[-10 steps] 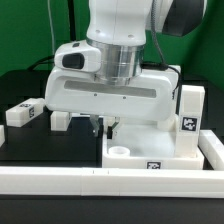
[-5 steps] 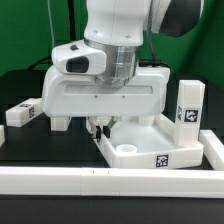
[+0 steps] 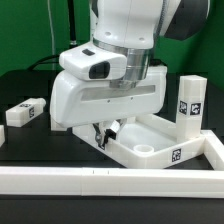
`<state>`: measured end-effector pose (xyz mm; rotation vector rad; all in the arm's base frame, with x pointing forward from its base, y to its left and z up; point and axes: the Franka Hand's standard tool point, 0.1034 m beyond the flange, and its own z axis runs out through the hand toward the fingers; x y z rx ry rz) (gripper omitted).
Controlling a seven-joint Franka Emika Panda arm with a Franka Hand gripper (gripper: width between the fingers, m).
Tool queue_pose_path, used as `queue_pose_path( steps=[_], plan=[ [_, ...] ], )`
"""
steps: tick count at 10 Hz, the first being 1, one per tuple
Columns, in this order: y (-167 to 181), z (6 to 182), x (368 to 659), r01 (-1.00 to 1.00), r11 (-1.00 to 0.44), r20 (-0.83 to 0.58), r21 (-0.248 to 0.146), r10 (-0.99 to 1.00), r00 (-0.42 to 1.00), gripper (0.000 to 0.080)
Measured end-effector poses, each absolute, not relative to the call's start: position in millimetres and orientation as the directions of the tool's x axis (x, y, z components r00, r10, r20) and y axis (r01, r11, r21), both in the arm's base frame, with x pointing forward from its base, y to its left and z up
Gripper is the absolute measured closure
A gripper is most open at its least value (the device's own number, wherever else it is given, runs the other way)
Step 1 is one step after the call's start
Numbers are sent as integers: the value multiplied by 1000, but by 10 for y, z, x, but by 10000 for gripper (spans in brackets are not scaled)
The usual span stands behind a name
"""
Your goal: Assemble desk
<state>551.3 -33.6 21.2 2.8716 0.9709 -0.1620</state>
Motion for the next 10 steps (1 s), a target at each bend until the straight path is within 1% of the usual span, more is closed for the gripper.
queue_pose_path(
  steps=[3,4,5,6,7,8,10],
  plan=[
    [-395,212,5506,732,-679,-158,52,718,678,735],
    [-418,212,5504,781,-623,-168,44,766,621,735],
    [-414,213,5509,814,-580,-177,40,798,577,736],
    [-332,211,5550,852,-522,-184,38,834,520,736],
    [-255,208,5623,897,-441,-190,33,878,439,736],
    [-210,206,5705,946,-322,-198,22,926,320,736],
    [-222,209,5731,978,-210,-218,10,954,207,736]
  ],
)
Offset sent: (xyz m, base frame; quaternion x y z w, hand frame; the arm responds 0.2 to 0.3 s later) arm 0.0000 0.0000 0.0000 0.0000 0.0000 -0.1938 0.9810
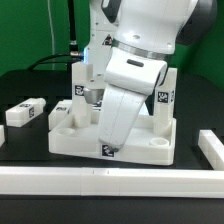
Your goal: Assemble desk
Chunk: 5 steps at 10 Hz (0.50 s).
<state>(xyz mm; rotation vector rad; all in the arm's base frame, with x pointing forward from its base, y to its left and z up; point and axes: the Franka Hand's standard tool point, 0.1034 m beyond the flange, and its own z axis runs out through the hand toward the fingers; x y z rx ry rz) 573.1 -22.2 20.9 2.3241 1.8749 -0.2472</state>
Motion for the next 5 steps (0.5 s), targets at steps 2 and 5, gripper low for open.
queue_pose_path(
  steps=[2,5],
  plan=[
    [-267,209,5729,993,-121,-232,-9,966,116,737],
    [3,211,5881,991,-136,-222,-10,966,130,737]
  ],
)
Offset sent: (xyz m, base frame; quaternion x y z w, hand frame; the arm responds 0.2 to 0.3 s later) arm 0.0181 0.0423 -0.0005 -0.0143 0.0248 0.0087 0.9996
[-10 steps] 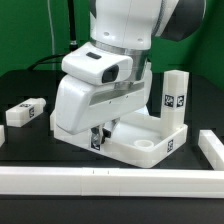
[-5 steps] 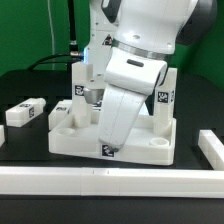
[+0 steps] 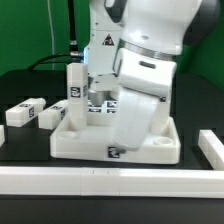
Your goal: Assemble desk
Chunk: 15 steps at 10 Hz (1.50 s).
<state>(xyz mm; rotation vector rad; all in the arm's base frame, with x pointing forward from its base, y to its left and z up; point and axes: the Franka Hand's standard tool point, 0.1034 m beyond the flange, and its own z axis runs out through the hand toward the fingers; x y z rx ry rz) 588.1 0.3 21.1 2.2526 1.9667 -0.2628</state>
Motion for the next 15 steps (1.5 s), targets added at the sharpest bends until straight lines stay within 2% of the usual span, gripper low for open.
queue_pose_path(
  steps=[1,5,9,12,13,14,15],
  plan=[
    [66,209,5987,991,-130,-227,-20,966,122,737],
    [228,208,6377,996,-84,-254,-13,964,78,737],
    [331,226,6403,994,-112,-262,-15,960,104,737],
    [260,303,6389,993,-116,-273,-25,956,105,737],
    [224,423,6415,992,-121,-276,-20,955,110,551],
    [189,558,6453,992,-129,-273,-8,954,122,417],
    [114,697,6485,991,-134,-273,2,953,129,417]
  ],
)
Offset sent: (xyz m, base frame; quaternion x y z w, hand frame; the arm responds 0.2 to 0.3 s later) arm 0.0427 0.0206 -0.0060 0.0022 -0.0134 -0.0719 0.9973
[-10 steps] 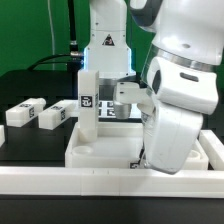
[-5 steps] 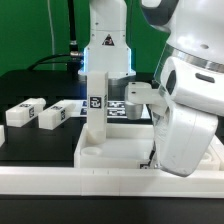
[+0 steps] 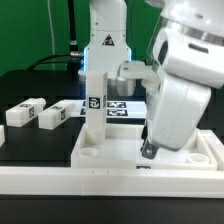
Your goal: Assemble desk
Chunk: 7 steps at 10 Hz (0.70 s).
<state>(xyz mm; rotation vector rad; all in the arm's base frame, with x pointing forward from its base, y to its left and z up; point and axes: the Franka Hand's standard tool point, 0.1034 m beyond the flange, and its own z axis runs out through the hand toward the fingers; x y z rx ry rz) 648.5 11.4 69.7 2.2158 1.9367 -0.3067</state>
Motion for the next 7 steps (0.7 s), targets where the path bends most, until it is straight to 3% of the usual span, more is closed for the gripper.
queue_pose_path(
  steps=[1,2,3,7],
  plan=[
    [6,857,6516,989,-147,-274,19,950,146,230],
    [-100,972,6482,987,-156,-281,29,947,158,174],
    [-188,997,6414,983,-178,-275,48,944,184,157],
    [-247,969,6360,971,-234,-275,55,931,240,150]
  ],
)
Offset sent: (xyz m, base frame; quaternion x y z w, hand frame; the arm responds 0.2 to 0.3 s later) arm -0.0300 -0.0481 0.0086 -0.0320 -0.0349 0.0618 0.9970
